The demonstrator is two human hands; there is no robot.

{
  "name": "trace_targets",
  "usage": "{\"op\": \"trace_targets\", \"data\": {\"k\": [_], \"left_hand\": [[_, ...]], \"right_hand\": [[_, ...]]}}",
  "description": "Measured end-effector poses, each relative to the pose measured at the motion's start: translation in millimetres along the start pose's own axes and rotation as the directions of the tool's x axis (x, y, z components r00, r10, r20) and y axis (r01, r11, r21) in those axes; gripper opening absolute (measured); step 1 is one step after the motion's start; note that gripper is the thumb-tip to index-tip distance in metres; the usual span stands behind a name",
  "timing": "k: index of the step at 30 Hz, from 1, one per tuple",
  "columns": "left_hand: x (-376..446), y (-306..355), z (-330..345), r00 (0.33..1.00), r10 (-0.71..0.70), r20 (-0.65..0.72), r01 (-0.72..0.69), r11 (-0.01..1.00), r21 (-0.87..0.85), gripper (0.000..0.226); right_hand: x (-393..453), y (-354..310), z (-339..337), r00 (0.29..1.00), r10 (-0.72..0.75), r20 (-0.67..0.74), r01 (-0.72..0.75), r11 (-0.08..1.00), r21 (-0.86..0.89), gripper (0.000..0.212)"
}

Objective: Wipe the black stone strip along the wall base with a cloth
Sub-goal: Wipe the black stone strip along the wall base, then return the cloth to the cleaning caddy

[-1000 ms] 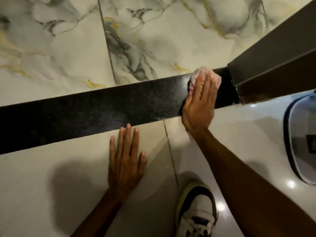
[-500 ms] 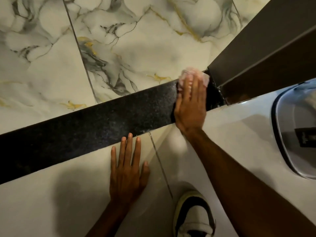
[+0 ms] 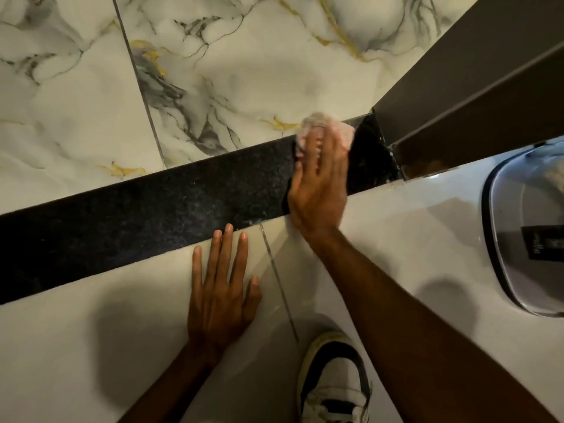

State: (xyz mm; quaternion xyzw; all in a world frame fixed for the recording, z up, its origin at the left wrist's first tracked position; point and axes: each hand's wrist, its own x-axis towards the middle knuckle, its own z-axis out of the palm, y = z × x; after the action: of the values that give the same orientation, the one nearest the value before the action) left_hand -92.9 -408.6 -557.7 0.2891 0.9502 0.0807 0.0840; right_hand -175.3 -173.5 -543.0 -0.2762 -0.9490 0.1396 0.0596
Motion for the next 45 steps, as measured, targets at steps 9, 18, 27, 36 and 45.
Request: {"op": "trace_targets", "data": {"k": [9, 18, 27, 36, 45], "left_hand": [[-10.0, 25.6, -104.9, 0.983, -0.068, 0.173, 0.066, 0.998, 0.021, 0.072], [-72.3, 114.0, -381.0, 0.974, 0.115, 0.195, -0.119, 0.993, 0.009, 0.07], [-53.9, 267.9, -543.2, 0.83, 0.506, 0.234, -0.506, 0.86, -0.066, 0.068], [37.5, 425.6, -487.8, 0.665, 0.709, 0.234, -0.705, 0.699, -0.118, 0.068], [107.2, 474.4, -389.7, 0.584, 0.739, 0.335, -0.776, 0.63, -0.037, 0.076]], "right_hand": [[-103.2, -5.7, -94.1, 0.784, -0.228, 0.577, 0.195, 0.973, 0.121, 0.072], [-132.1, -23.3, -390.1, 0.668, 0.192, 0.719, -0.432, 0.887, 0.165, 0.058], [-153.6, 24.1, -651.7, 0.76, 0.58, 0.294, -0.63, 0.546, 0.553, 0.037], [-102.3, 176.1, -663.6, 0.413, 0.901, 0.135, -0.724, 0.235, 0.649, 0.05], [-64.2, 237.3, -567.8, 0.42, 0.832, 0.362, -0.845, 0.213, 0.491, 0.084]]}}
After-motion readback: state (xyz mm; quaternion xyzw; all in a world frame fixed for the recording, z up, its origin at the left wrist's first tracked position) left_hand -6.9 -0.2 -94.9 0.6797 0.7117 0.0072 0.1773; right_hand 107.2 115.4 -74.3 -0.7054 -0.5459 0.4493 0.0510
